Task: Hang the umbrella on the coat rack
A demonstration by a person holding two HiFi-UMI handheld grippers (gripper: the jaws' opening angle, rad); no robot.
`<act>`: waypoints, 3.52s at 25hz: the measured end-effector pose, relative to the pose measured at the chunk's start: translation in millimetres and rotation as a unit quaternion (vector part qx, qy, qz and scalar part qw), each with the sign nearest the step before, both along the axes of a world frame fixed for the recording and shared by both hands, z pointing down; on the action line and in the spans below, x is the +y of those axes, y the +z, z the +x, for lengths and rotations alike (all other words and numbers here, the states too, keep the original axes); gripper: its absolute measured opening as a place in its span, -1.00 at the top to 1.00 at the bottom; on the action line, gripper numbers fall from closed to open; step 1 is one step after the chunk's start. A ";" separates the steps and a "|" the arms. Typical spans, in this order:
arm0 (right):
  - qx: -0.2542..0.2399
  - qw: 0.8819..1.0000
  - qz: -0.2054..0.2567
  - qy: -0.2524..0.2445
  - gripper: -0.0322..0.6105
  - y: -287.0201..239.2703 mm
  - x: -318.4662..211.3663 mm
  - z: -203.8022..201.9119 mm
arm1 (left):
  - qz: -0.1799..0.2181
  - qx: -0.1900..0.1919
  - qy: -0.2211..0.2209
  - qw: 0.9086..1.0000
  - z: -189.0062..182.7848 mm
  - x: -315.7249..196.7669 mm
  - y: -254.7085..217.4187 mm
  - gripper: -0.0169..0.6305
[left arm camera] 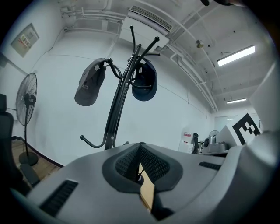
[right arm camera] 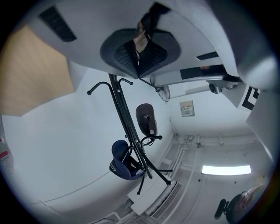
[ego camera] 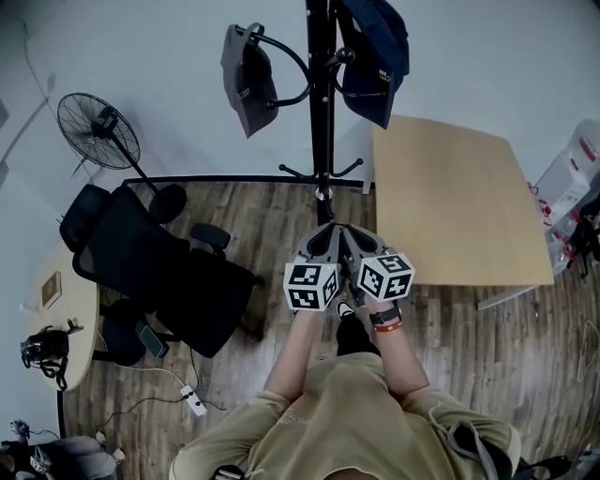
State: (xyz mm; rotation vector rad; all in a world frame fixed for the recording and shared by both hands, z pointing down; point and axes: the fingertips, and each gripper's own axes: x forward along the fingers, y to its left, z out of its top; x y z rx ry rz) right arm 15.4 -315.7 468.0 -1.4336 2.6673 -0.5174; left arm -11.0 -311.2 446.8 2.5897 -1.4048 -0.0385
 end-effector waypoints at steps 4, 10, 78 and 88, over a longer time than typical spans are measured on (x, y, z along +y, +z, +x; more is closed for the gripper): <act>-0.005 1.000 0.002 -0.005 0.85 2.7 -14.3 -8.1 | 0.000 -0.004 -0.004 1.000 -8.0 -15.2 2.5 0.88; 0.007 1.000 -0.017 -0.014 0.85 21.5 -32.7 -9.4 | -0.027 0.015 -0.015 0.999 -10.4 -34.9 24.3 0.88; 0.017 0.994 -0.091 -0.058 0.85 95.9 -126.9 -4.1 | -0.107 0.003 -0.031 0.994 -18.9 -132.0 112.1 0.88; 0.022 0.994 -0.091 -0.056 0.85 107.2 -125.9 -9.6 | -0.112 0.050 -0.012 0.992 -16.6 -132.5 123.9 0.88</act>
